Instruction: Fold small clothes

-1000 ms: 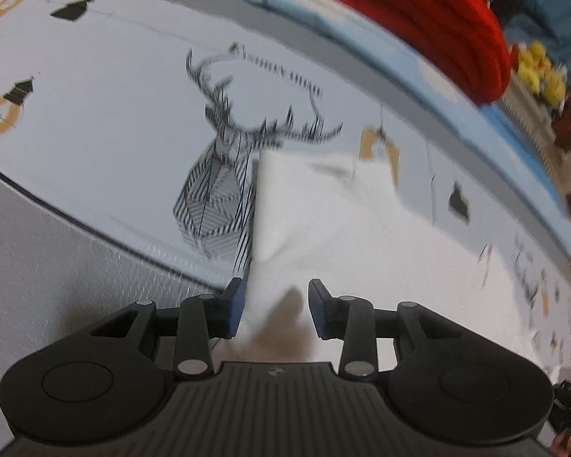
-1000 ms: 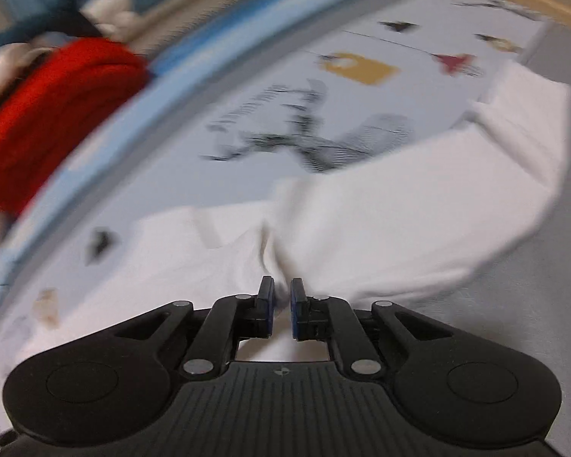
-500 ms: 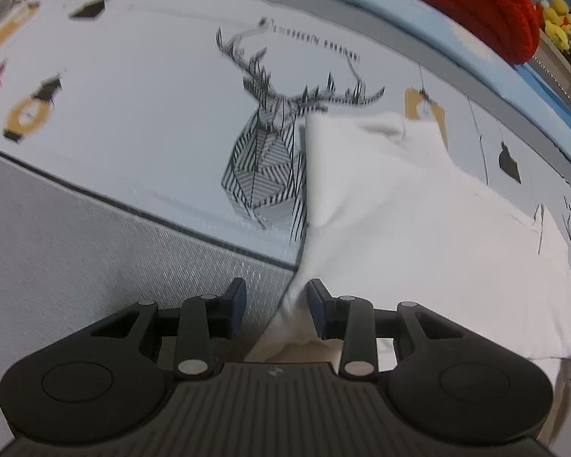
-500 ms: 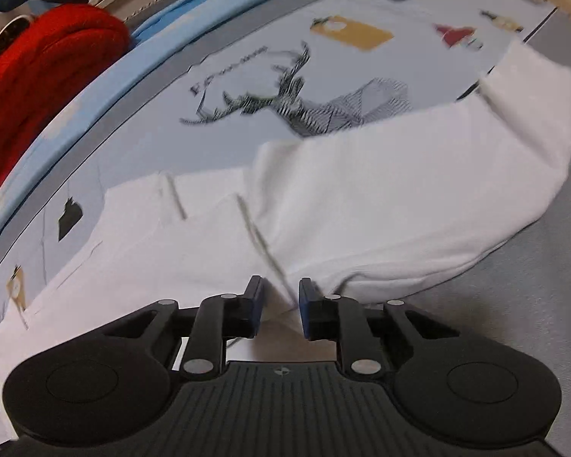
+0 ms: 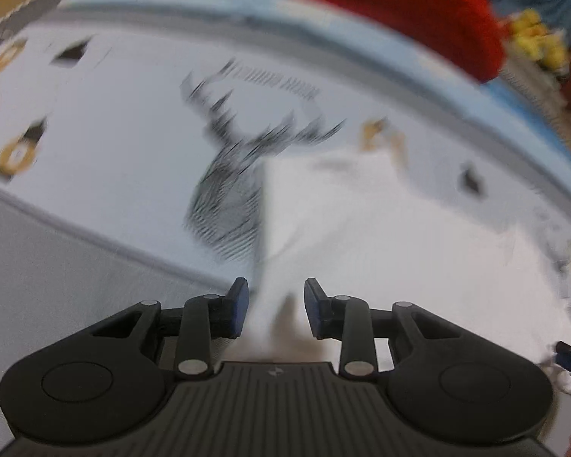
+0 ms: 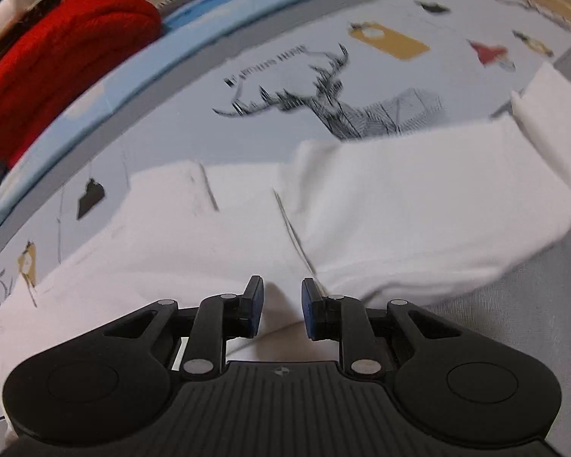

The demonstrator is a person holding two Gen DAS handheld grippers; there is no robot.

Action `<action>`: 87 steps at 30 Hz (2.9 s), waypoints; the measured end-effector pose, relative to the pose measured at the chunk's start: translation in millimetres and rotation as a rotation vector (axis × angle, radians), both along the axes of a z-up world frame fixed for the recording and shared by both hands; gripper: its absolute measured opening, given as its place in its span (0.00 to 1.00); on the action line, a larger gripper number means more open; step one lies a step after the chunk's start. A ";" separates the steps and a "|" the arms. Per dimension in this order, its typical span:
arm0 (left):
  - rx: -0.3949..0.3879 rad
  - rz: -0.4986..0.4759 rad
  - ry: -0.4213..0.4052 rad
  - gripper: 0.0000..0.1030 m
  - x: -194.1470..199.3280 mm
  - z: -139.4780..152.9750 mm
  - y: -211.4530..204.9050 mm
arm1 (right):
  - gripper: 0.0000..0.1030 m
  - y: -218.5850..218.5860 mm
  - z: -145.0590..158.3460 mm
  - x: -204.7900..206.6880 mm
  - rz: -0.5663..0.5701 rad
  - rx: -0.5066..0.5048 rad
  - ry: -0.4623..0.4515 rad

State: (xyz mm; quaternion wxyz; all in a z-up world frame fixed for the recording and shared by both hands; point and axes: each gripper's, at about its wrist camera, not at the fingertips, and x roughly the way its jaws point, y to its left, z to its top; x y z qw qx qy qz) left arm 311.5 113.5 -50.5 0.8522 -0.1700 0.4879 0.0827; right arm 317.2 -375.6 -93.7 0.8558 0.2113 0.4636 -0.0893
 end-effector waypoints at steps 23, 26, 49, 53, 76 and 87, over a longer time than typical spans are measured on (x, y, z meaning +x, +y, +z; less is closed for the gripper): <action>0.005 -0.143 -0.008 0.47 5.6 1.5 -45.3 | 0.23 5.2 61.3 -17.6 0.052 -0.041 -0.276; 0.022 -0.168 -0.070 0.48 1.1 13.0 -57.2 | 0.23 -3.5 73.5 -22.9 0.053 -0.067 -0.326; 0.060 -0.228 -0.286 0.78 -15.8 42.3 -81.5 | 0.26 -232.1 40.9 -58.1 -0.399 -0.034 -0.210; 0.043 -0.248 -0.251 0.78 -12.3 34.5 -84.7 | 0.27 -257.7 6.1 -69.2 -0.544 0.051 -0.115; -0.001 -0.257 -0.229 0.78 -10.8 33.5 -74.7 | 0.07 -253.5 -24.9 -23.6 -0.599 -0.188 -0.180; -0.024 -0.155 -0.254 0.78 -11.2 51.3 -38.1 | 0.06 -39.0 122.8 -10.9 -0.182 -0.311 -0.552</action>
